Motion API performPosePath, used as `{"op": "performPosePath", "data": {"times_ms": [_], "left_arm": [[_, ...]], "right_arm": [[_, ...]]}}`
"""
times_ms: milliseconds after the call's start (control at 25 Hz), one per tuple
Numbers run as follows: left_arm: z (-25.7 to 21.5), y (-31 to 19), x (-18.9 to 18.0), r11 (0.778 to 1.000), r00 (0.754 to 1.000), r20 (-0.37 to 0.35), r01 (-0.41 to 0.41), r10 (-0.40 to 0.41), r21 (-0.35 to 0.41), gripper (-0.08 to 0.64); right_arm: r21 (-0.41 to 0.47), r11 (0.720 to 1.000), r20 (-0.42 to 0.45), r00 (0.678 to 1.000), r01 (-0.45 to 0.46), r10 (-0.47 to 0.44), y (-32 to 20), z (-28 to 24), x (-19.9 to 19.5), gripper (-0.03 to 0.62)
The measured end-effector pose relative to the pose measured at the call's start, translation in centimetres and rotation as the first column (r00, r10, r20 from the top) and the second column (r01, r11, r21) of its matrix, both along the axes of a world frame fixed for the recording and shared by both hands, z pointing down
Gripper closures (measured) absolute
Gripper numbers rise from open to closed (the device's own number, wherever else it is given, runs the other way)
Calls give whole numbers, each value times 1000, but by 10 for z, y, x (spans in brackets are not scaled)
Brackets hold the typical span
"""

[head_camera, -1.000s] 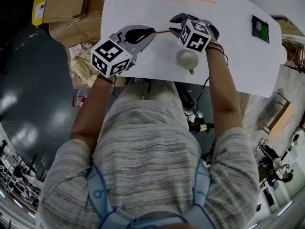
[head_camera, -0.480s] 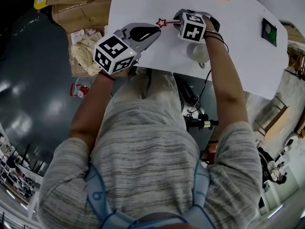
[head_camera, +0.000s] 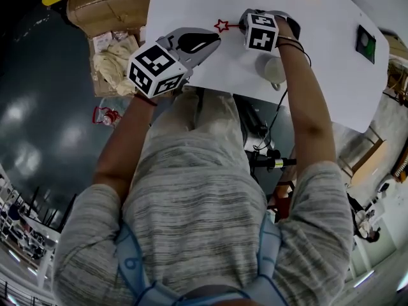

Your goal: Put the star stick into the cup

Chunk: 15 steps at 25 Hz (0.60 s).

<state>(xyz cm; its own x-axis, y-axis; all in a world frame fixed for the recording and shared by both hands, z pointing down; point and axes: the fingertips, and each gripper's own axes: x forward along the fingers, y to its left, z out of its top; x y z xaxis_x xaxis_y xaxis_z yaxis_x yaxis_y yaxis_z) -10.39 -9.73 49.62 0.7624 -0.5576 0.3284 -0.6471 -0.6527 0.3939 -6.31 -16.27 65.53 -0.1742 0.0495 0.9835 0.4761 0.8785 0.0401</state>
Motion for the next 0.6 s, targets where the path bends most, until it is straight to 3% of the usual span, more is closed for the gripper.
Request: {"op": "performPosePath", "data": {"times_ms": [320, 600], "left_arm": [[3, 0, 4, 1000, 1000, -10, -26, 26, -9, 543], [1, -2, 10, 999, 999, -11, -41, 41, -3, 543]], "right_arm": [[-27, 998, 25, 998, -63, 64, 1, 0, -1, 569], [4, 996, 76, 993, -87, 86, 2, -8, -2, 572]]}}
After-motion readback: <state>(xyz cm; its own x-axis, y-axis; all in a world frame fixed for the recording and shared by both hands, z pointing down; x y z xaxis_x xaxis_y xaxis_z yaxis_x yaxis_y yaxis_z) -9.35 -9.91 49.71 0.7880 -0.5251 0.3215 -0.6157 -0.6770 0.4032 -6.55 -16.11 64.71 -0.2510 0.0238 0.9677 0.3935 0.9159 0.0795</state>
